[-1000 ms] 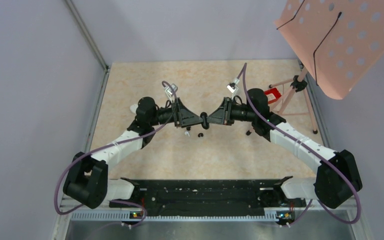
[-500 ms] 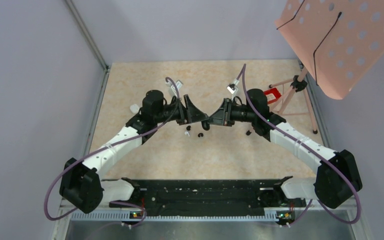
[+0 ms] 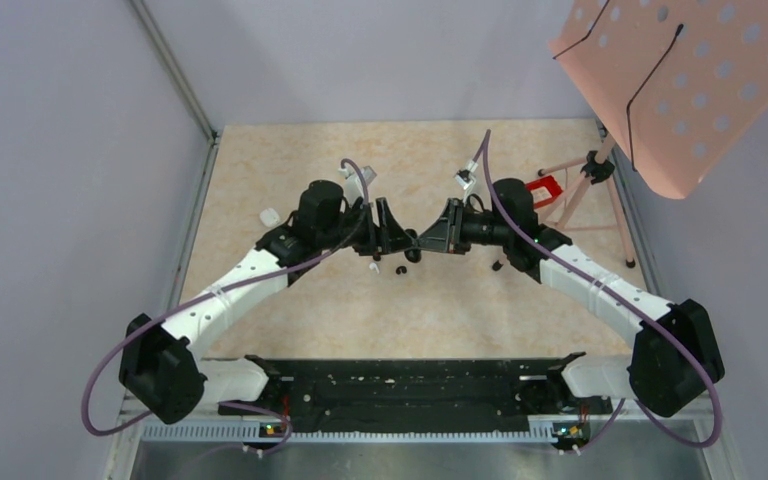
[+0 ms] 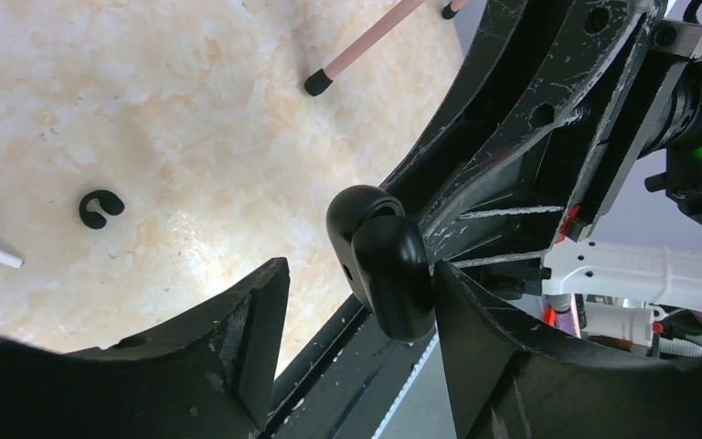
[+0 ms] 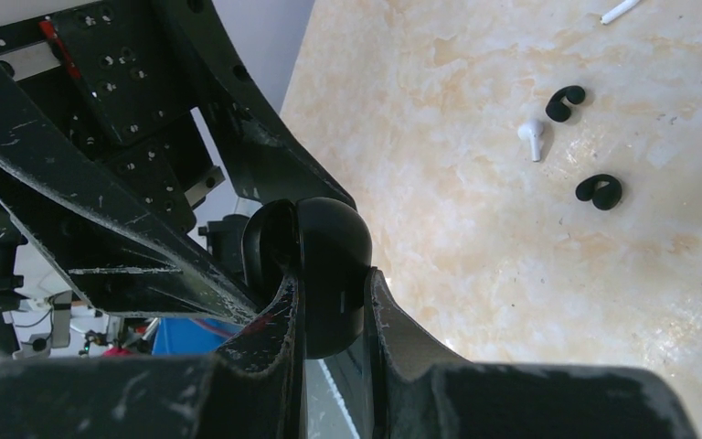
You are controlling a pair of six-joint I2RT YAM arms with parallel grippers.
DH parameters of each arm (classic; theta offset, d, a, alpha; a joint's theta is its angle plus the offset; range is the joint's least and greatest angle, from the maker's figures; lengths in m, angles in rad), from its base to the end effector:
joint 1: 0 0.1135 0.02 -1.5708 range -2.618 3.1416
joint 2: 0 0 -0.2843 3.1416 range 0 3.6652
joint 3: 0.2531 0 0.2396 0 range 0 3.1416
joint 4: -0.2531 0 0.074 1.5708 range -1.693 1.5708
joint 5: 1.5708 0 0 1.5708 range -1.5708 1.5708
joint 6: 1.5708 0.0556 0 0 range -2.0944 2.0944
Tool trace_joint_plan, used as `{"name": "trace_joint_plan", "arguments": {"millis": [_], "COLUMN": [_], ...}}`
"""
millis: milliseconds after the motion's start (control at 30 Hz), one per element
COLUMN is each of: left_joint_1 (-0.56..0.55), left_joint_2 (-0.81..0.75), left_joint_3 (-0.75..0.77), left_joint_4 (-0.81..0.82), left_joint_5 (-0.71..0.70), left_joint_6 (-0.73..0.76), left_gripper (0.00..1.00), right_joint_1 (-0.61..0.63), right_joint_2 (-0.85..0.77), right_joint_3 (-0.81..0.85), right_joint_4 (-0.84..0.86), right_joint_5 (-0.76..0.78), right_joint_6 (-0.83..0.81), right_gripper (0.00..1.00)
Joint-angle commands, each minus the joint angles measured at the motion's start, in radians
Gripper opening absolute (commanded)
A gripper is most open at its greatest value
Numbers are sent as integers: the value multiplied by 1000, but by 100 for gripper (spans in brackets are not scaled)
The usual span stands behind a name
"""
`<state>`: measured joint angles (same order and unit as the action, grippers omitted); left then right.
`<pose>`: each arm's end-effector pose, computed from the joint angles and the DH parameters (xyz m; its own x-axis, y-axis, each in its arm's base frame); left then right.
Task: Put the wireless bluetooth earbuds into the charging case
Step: Pass from the right arm to the left
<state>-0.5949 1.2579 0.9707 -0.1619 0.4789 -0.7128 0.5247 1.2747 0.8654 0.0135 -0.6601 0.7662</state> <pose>0.2201 -0.1799 0.3223 -0.8221 -0.1445 -0.5507 0.4012 0.5392 -0.7405 0.2274 0.1710 0.3027 -0.8544 0.1384 -0.5009 -0.4066 0.4223 0.8101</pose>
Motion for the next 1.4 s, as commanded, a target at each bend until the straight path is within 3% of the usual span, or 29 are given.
{"name": "trace_joint_plan", "arguments": {"millis": [0,267,467,600,900,1133,1367], "left_joint_1": [1,0,2,16,77,132,150], "left_joint_2": [-44,-116,-172,-194,-169,-169,-171], "left_joint_3": [31,2,-60,-113,-167,-255,-263], "left_joint_4": [-74,-90,37,122,234,409,411], "left_joint_5": [-85,-125,-48,-8,156,254,296], "left_joint_6": [55,49,-4,-20,-64,-151,-156], "left_gripper": [63,63,78,83,69,67,70], "right_joint_1": [-10,-11,-12,-10,-11,-10,-11], "right_joint_2": [-17,-15,-16,-20,-31,-29,0], "right_joint_3": [47,43,41,37,32,23,-19], "right_joint_4": [32,35,37,39,39,67,201], "right_joint_5": [-3,0,-3,-4,-4,-30,-112], "right_joint_6": [-11,-12,-11,-11,-12,5,79], "right_gripper": [0,0,0,0,0,0,0]}}
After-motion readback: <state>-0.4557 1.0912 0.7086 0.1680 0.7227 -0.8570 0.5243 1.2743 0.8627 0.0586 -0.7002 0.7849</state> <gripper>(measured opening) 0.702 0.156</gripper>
